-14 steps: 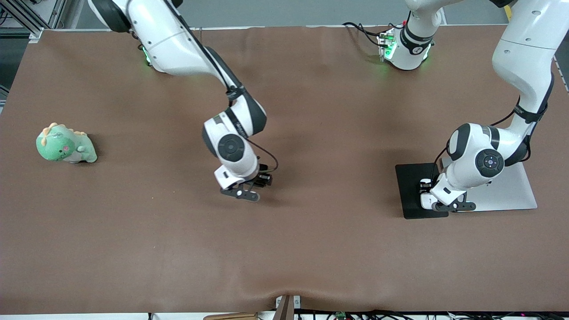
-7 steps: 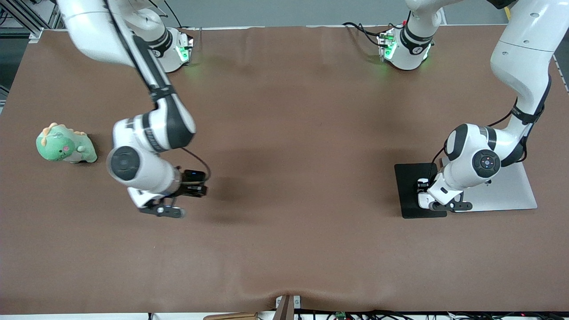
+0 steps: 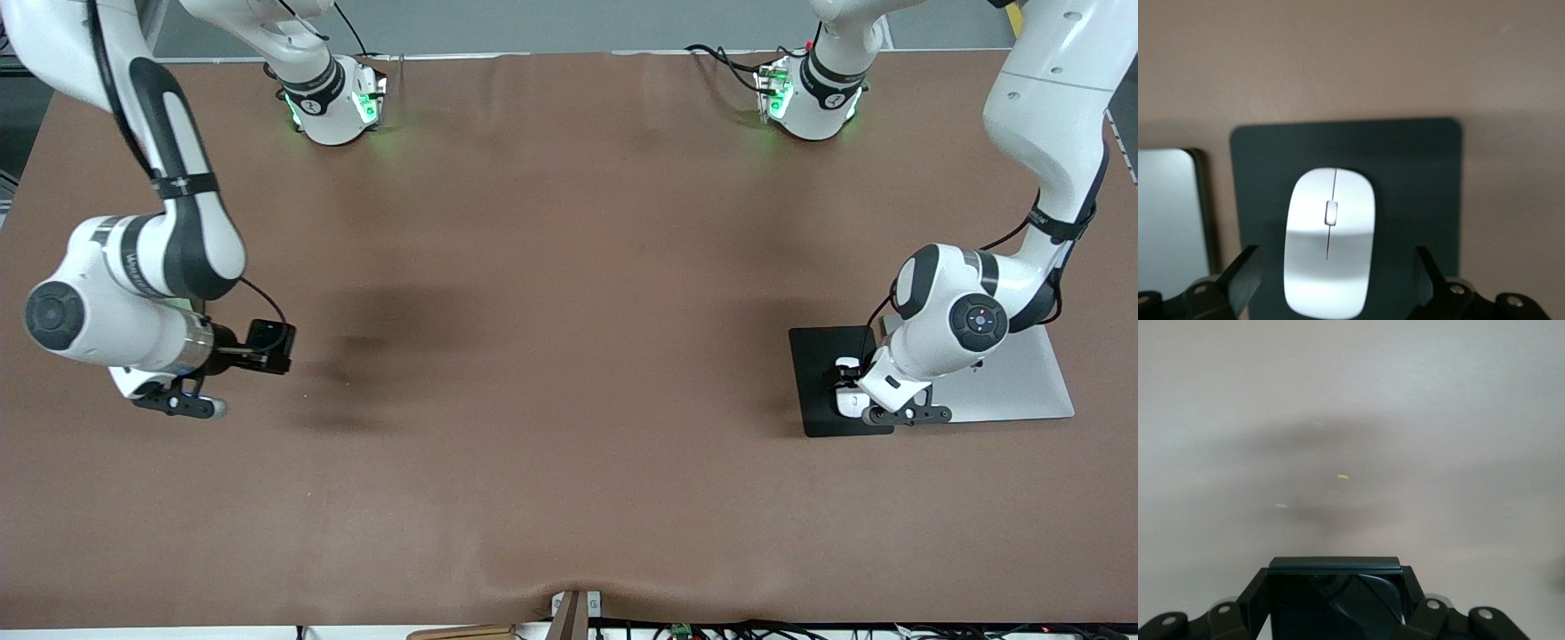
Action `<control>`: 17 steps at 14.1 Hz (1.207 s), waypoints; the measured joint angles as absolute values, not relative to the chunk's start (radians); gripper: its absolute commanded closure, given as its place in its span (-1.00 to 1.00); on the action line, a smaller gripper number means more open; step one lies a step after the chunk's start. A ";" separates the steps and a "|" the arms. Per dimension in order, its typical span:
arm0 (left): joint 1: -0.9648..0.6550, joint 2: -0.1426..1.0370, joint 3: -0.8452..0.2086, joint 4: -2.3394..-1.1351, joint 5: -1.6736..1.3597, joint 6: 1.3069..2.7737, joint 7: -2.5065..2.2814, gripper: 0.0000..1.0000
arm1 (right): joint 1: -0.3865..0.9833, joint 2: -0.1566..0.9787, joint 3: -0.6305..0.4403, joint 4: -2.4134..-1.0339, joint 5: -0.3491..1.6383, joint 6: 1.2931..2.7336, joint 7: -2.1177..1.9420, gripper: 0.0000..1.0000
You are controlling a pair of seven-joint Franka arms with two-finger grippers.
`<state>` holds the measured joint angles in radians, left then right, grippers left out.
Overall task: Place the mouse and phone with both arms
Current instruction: 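Open the left gripper and withdraw while the right gripper lowers the phone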
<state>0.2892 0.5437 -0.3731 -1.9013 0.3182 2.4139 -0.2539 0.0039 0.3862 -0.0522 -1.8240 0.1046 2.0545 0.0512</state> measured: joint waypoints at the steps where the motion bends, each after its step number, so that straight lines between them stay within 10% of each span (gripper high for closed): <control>1: 0.289 0.514 -0.385 -1.877 0.318 2.356 -0.254 -1.00 | -0.035 0.389 -0.053 -1.843 0.103 2.056 -0.008 1.00; 8: 0.293 0.388 -0.442 -1.514 0.317 1.809 -0.234 -1.00 | -0.186 0.478 -0.052 -1.884 0.053 2.184 -0.249 1.00; 14: 0.317 0.264 -0.454 -1.408 0.213 1.622 -0.234 -1.00 | -0.246 0.563 -0.052 -1.884 0.035 2.239 -0.294 0.94; 15: 0.318 0.232 -0.454 -1.407 0.202 1.601 -0.234 -1.00 | -0.249 0.577 -0.052 -1.884 0.035 2.240 -0.294 0.29; 16: 0.318 0.202 -0.456 -1.406 0.194 1.577 -0.234 -1.00 | -0.251 0.590 -0.052 -1.884 0.035 2.242 -0.294 -0.99; 17: 0.318 0.176 -0.459 -1.406 0.188 1.549 -0.234 -1.00 | -0.251 0.601 -0.051 -1.884 0.035 2.246 -0.294 -1.00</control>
